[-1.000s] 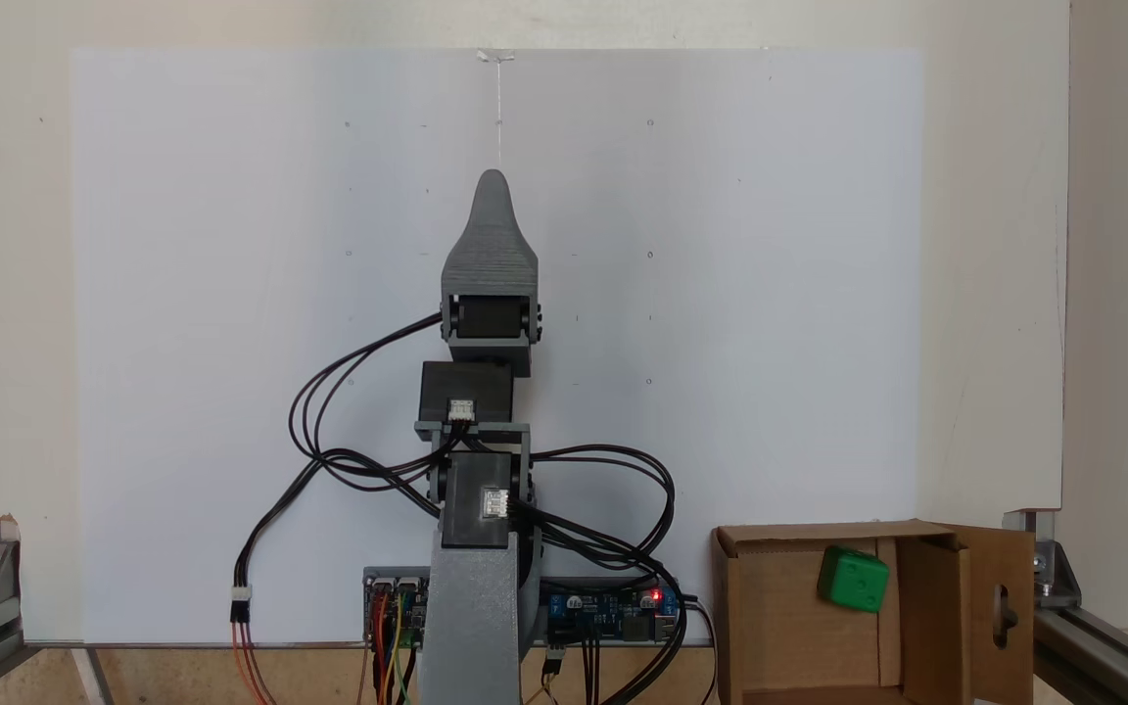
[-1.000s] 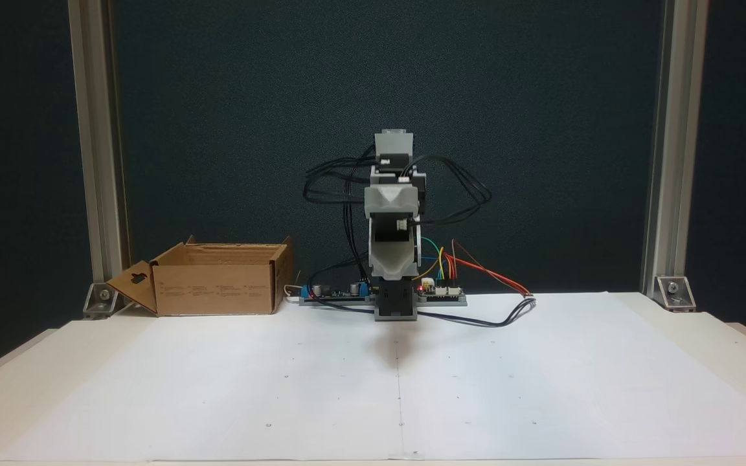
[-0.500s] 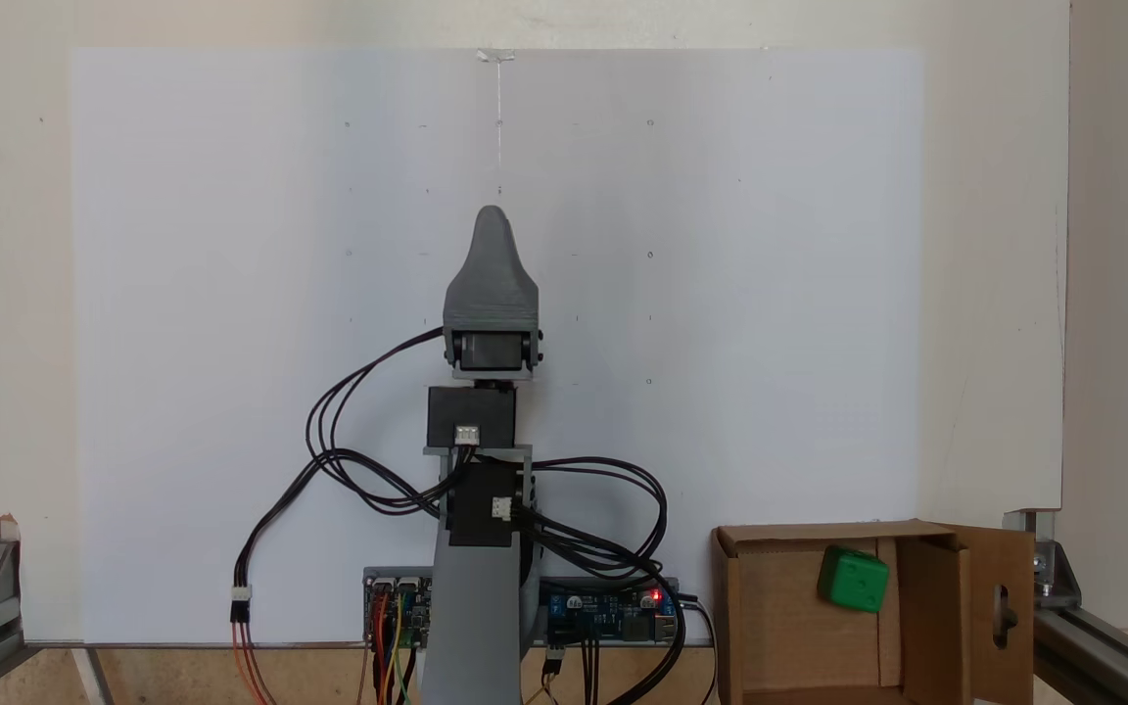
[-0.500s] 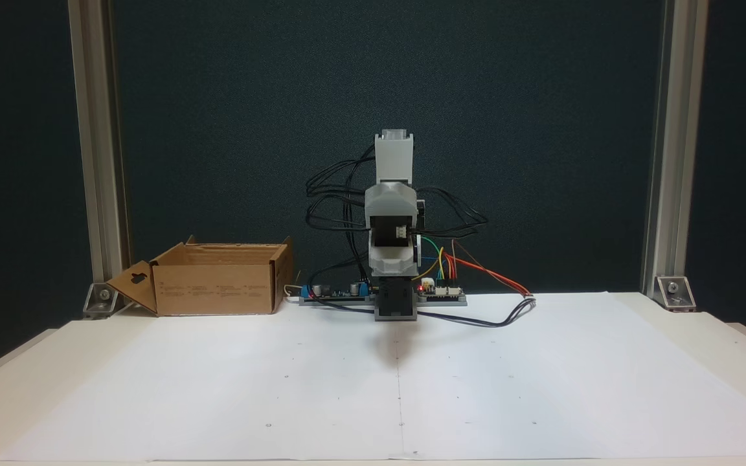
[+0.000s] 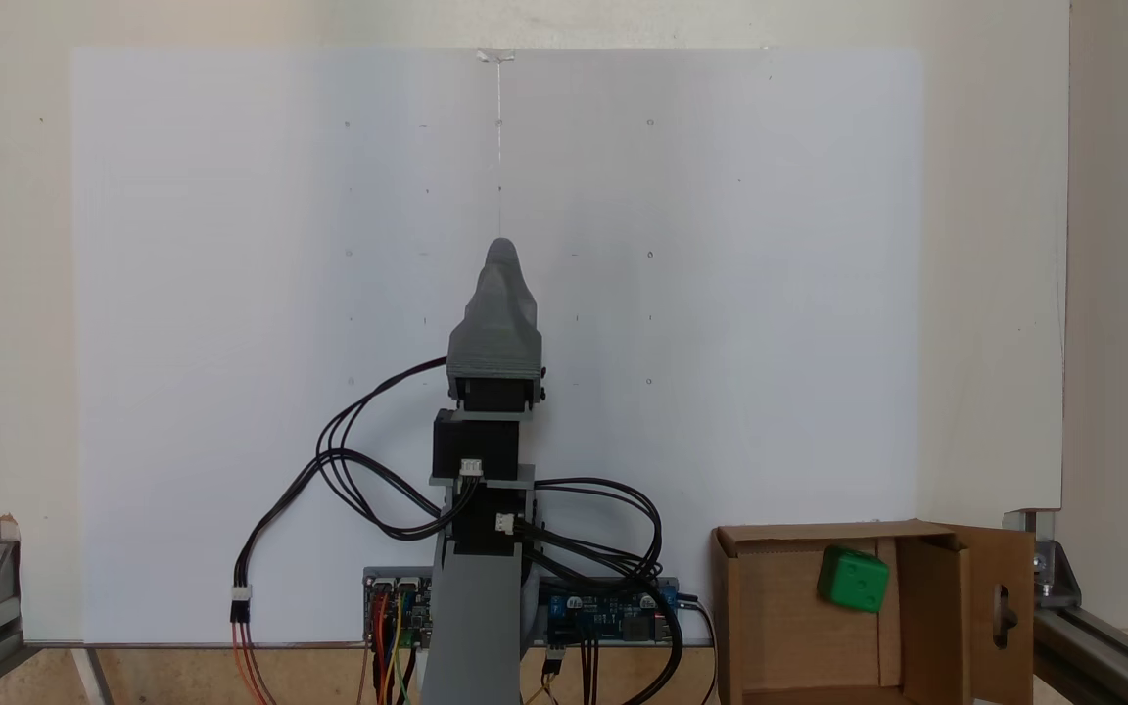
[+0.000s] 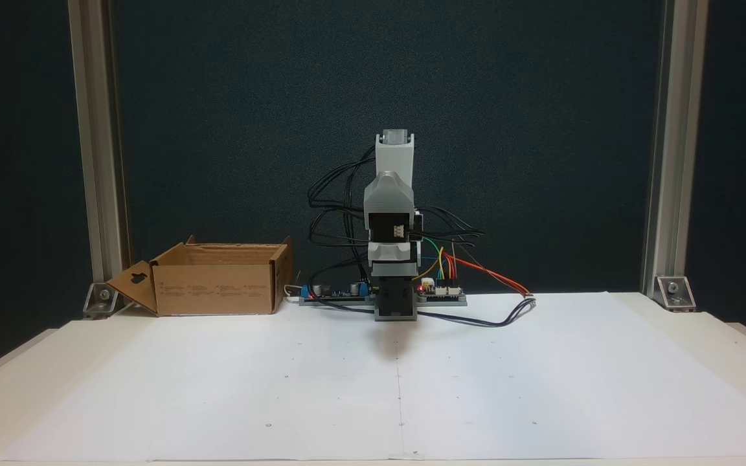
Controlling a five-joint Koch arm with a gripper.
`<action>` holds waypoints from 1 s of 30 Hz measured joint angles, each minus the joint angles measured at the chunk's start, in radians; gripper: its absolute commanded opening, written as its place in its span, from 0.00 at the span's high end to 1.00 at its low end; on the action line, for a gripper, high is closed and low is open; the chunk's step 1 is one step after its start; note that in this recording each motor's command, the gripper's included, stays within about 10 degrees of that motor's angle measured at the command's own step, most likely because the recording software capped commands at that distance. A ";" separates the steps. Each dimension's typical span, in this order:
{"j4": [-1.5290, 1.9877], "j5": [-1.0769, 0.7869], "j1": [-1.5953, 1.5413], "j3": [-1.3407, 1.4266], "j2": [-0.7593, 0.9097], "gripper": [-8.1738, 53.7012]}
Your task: Grasp a green dice and put it in the bin.
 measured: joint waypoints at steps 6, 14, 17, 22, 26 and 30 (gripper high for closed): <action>-0.026 0.002 0.002 0.046 0.000 0.16; -0.029 0.002 0.000 0.071 0.000 0.15; -0.029 0.002 0.000 0.071 0.000 0.15; -0.029 0.002 0.002 0.072 0.000 0.15; -0.029 0.002 0.002 0.072 0.000 0.15; -0.029 0.002 0.000 0.072 0.000 0.15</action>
